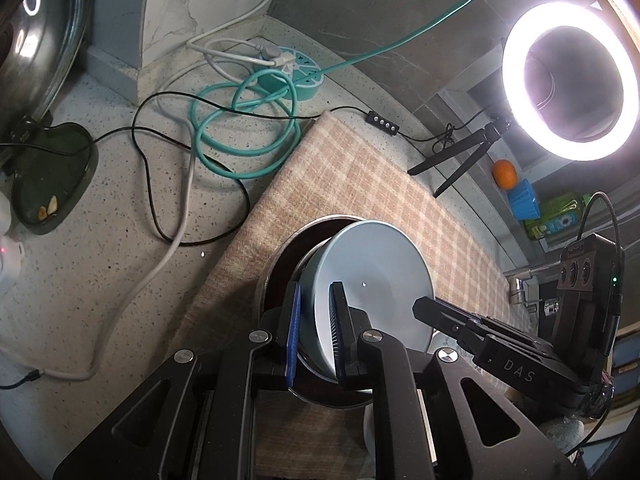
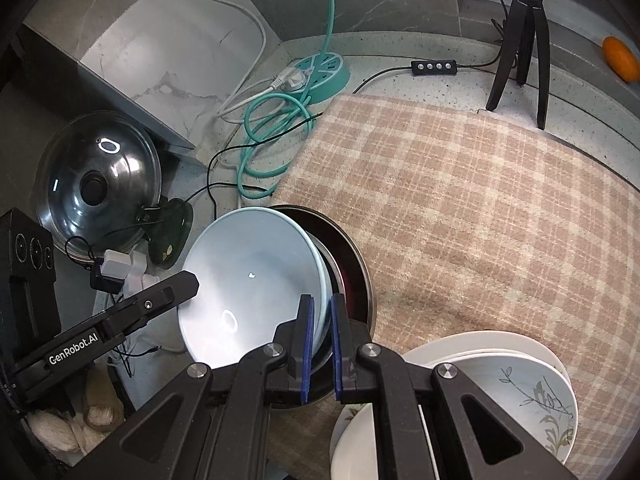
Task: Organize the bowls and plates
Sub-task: 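Lower the white bowl into the nested steel bowls with the right gripper, then open the right gripper and release the white bowl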
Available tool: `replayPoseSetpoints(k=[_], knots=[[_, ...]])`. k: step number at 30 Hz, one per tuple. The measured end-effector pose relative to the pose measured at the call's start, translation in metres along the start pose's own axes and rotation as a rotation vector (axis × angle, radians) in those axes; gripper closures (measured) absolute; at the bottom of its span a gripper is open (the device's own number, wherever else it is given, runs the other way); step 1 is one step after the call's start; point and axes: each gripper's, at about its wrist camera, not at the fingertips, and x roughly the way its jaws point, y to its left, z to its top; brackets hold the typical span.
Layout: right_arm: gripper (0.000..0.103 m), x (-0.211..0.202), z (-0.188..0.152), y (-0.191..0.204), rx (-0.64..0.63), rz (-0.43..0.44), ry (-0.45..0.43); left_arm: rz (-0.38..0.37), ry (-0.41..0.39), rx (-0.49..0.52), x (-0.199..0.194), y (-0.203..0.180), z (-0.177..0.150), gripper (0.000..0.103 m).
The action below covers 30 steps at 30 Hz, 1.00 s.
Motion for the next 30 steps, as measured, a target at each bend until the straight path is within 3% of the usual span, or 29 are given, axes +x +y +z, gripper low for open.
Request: replayPoseSetpoints(k=[22, 30], knots=[[0.095, 0.0072, -0.0005, -0.0028, -0.011, -0.013, 0.016, 0.017, 0.009, 0.025, 0.0078, 0.0003, -0.0028, 0.091], [0.09, 0.003, -0.0026, 0.0007, -0.049, -0.017, -0.006, 0.034, 0.01, 0.038, 0.0064, 0.0003, -0.0041, 0.09]])
